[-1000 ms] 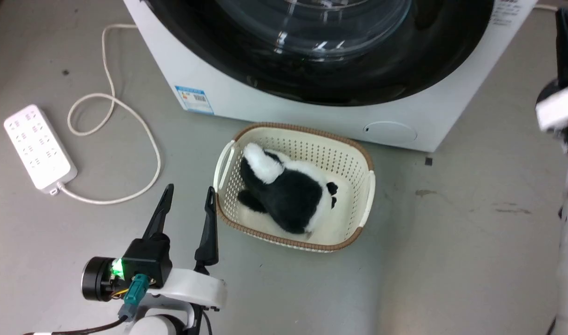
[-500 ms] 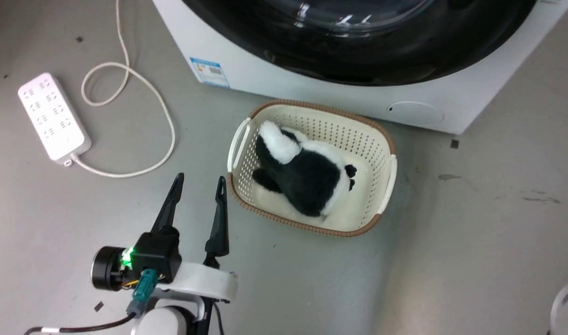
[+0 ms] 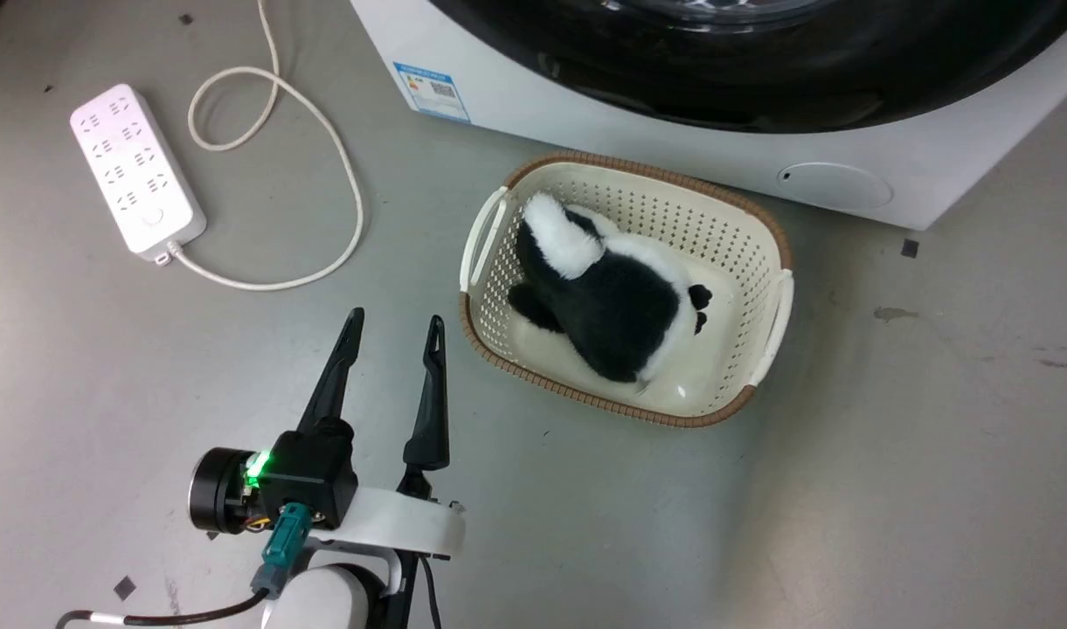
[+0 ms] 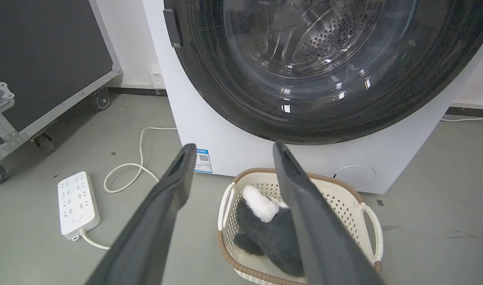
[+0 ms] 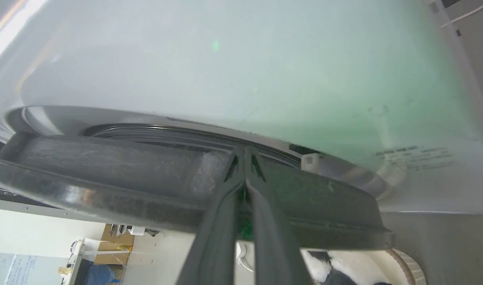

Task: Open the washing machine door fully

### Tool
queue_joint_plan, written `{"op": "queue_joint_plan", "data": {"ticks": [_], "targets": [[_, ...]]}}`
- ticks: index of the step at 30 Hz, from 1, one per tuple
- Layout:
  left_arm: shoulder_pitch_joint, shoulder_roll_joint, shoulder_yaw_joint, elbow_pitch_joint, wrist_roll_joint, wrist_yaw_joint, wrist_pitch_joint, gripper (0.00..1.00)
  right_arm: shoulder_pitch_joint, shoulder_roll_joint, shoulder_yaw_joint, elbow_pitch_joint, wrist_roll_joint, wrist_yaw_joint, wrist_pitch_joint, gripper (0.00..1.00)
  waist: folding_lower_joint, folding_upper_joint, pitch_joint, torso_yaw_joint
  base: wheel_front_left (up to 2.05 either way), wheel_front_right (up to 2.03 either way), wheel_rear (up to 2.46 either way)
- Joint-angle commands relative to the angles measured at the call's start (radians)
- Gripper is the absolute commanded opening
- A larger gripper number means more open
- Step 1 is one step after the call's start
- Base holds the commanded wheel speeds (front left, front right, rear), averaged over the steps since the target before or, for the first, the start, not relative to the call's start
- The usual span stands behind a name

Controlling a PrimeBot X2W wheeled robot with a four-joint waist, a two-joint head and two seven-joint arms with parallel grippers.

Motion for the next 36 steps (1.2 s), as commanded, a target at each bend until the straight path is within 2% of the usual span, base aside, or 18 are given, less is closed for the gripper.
{"op": "queue_joint_plan", "data": {"ticks": [1,12,20,25,30,36], "targets": [[-0.019,0.001,-0.01,-0.002,-0.008,0.009,-0.013,1.0,-0.051,-0.011,-0.025,0.035,0.001,0.0,0.031,0.0,0.0,-0.0001,0.012,0.01,0.0,0.0,0.0],[-0.033,0.001,-0.03,0.006,-0.015,0.019,-0.034,1.0,-0.051,-0.01,-0.109,0.087,0.019,0.0,0.181,0.0,0.0,-0.0001,0.0,0.034,0.0,0.0,0.0],[-0.017,0.001,-0.024,0.017,-0.008,0.012,-0.05,1.0,0.045,0.05,-0.172,0.044,0.065,-0.001,0.323,0.0,0.0,-0.0001,-0.059,0.029,0.0,0.0,0.0],[0.004,0.001,-0.032,0.031,-0.007,0.001,-0.054,1.0,0.152,0.114,-0.2,-0.051,0.141,-0.001,0.44,0.0,0.0,-0.0001,-0.117,0.028,0.0,0.0,0.0],[0.035,0.001,-0.035,0.043,0.002,-0.009,-0.054,1.0,0.287,0.138,-0.169,-0.146,0.199,-0.001,0.523,0.0,0.0,-0.0001,-0.17,0.01,0.0,0.0,0.0],[0.069,0.001,-0.037,0.056,0.009,-0.022,-0.054,1.0,0.422,0.139,-0.011,-0.115,0.38,-0.001,0.503,0.0,0.0,-0.0001,-0.222,-0.005,0.0,0.0,0.0]]}}
